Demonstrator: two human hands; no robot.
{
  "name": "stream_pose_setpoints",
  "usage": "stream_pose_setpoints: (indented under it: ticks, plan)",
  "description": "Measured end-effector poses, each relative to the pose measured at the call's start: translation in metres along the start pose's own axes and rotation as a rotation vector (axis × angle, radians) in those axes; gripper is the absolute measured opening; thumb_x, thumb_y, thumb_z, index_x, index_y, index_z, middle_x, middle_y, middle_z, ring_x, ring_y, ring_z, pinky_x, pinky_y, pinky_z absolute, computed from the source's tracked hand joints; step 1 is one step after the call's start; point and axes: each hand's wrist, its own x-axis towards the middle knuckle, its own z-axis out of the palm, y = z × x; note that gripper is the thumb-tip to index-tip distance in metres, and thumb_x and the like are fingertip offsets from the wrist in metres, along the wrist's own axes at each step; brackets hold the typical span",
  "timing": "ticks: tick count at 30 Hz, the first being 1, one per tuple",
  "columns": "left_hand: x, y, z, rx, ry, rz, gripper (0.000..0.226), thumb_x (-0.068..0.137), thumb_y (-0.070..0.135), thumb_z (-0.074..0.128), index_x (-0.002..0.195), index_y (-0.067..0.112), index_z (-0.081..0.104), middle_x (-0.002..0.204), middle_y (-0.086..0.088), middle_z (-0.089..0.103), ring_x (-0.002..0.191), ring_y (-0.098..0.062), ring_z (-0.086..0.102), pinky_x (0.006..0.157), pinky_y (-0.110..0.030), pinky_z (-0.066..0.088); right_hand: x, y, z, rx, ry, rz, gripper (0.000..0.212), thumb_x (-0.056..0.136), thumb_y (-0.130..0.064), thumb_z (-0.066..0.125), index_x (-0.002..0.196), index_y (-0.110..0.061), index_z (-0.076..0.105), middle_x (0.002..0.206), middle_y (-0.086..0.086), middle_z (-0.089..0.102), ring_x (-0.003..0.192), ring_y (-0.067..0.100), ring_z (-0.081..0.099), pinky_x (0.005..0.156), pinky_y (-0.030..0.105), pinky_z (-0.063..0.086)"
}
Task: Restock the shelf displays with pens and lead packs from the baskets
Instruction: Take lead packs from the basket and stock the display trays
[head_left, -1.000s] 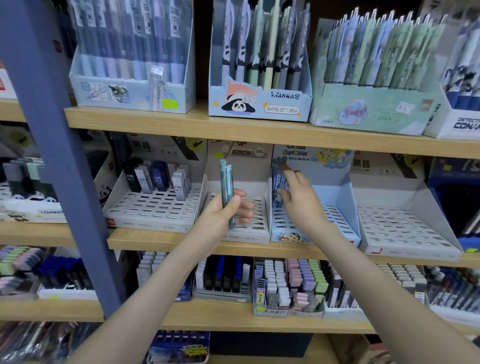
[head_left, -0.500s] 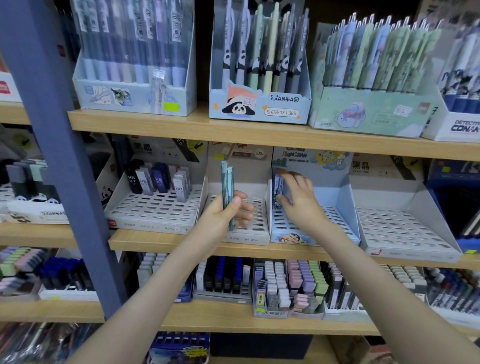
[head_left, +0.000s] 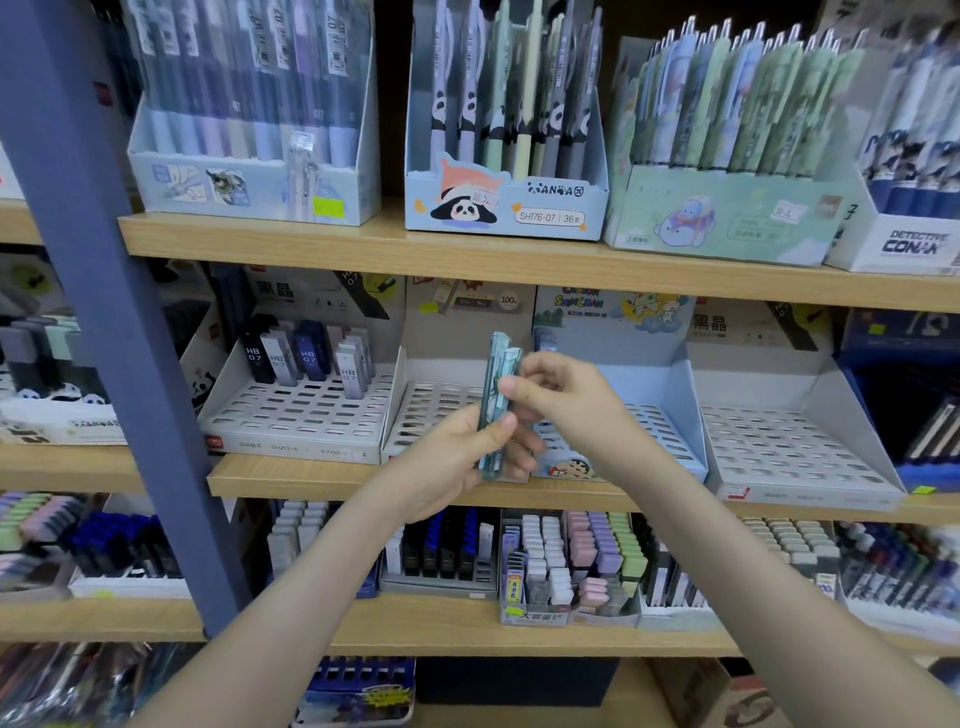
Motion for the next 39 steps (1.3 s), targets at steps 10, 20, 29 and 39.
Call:
stream_pose_setpoints:
  ticks: [10,20,29,39]
  plan:
    - [0.014,-0.004,-0.007,0.076,0.311,0.120,0.020,0.101,0.014,0.038,0.099,0.011,0.057,0.090,-0.005,0.066,0.073,-0.006,0.067,0.072,-0.020,0.056,0.012,0.019,-0.053,0.528,0.281,0.134,0.015,0.097,-0.003,0.048,0.087,-0.006,0.059,0.078,0.005,0.067,0.078,0.019,0.063,0.084,0.032,0.054]
    - [0.026,-0.005,0.007,0.251,0.267,0.019,0.015,0.102,0.013,0.044,0.092,0.014,0.055,0.065,0.007,0.067,0.049,-0.002,0.046,0.051,-0.014,0.039,0.010,0.020,-0.041,0.467,0.013,0.061,0.024,0.098,-0.004,0.046,0.118,0.001,0.057,0.099,0.009,0.066,0.082,0.015,0.064,0.073,0.026,0.054]
    - [0.033,-0.003,0.013,0.737,0.390,0.108,0.004,0.100,0.018,0.050,0.095,0.017,0.051,0.082,0.002,0.067,0.052,0.004,0.052,0.055,-0.014,0.044,0.021,0.013,-0.033,0.179,0.192,0.231,0.024,0.094,-0.025,0.060,0.110,-0.011,0.050,0.074,0.008,0.061,0.056,0.021,0.050,0.054,0.030,0.043]
    - [0.034,-0.011,-0.003,0.401,0.486,0.166,0.021,0.101,0.007,0.041,0.087,0.016,0.054,0.078,-0.001,0.064,0.068,-0.012,0.059,0.067,-0.023,0.052,0.032,0.044,-0.068,0.178,0.427,0.242,0.012,0.097,-0.023,0.053,0.103,-0.015,0.047,0.074,0.004,0.063,0.064,0.015,0.064,0.078,0.033,0.052]
